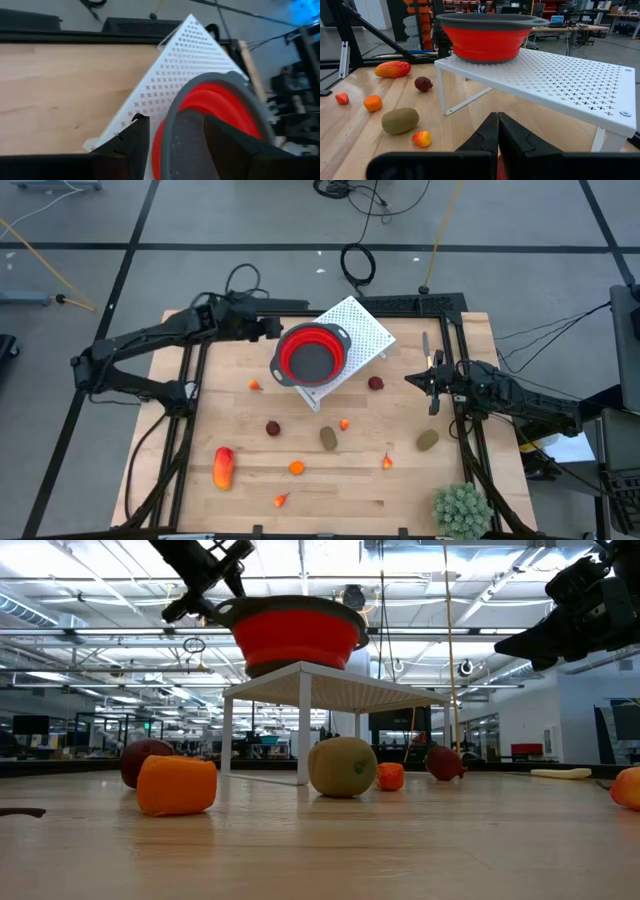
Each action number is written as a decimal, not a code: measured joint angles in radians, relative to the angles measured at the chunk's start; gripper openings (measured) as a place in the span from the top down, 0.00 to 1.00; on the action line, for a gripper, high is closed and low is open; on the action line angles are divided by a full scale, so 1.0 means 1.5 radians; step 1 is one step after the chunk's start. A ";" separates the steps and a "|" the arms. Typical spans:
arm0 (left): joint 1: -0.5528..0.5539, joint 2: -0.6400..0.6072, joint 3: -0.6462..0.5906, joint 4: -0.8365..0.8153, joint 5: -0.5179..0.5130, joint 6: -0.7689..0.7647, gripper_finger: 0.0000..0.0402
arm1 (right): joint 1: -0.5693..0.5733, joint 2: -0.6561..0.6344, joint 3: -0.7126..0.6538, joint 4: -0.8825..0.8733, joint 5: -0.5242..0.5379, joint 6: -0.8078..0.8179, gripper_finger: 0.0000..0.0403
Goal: Pick & Place Fruit
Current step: Put the mango into the red strainer bowl on the shelf
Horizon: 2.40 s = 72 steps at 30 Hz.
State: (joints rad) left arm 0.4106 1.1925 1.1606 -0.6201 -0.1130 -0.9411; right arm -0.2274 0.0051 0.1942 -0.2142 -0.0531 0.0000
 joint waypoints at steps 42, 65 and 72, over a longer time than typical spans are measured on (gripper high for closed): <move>-0.591 -0.030 0.000 0.020 0.167 -0.482 0.99 | 0.000 0.000 0.000 0.000 0.000 0.000 1.00; -0.811 0.148 0.000 -0.282 0.203 -0.984 0.99 | 0.000 0.000 0.000 0.000 0.000 0.000 1.00; -0.814 0.153 0.000 -0.278 0.157 -0.949 0.99 | 0.000 0.000 0.000 0.000 0.000 0.000 1.00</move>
State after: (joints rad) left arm -0.8101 1.4216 1.1610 -1.0374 0.1219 -2.3652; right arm -0.2276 0.0051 0.1940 -0.2142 -0.0532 0.0002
